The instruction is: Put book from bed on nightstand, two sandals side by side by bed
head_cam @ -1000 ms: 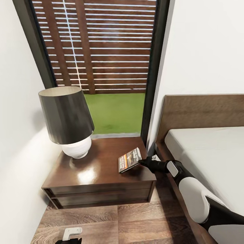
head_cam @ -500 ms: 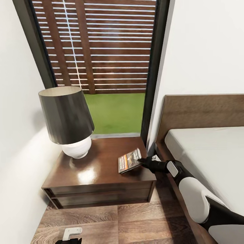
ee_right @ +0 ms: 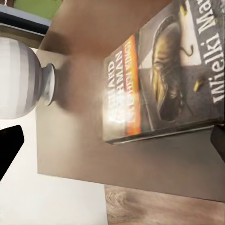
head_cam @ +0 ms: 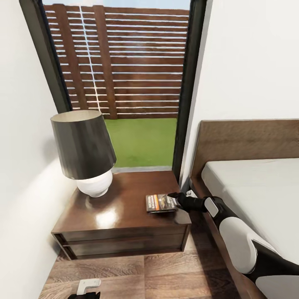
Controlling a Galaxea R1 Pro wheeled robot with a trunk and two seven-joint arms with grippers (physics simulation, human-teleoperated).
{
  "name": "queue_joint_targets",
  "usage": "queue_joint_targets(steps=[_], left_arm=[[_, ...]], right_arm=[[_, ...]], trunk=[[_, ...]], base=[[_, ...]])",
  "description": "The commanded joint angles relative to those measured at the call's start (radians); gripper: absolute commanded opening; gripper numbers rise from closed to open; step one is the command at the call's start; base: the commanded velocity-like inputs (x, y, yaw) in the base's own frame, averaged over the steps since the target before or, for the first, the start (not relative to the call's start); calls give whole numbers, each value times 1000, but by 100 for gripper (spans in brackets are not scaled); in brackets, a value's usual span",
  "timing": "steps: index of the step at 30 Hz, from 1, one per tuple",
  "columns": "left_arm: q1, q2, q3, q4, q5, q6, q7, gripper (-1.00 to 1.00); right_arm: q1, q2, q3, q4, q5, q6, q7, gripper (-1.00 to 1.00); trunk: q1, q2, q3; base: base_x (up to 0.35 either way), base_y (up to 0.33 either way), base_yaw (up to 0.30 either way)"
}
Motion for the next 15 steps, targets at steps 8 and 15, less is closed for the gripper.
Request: queue_joint_targets(steps=[8, 15], left_arm=[[0, 0, -9, 0, 7, -3, 2, 100], [0, 0, -9, 0, 7, -3, 1, 100]], right_arm=[[0, 1, -3, -2, -7, 8, -4, 100], [0, 1, -3, -2, -7, 8, -4, 100]], trunk=[[-4, 2, 30], [-14, 17, 56]], base=[[0, 0, 0], [0, 0, 0]])
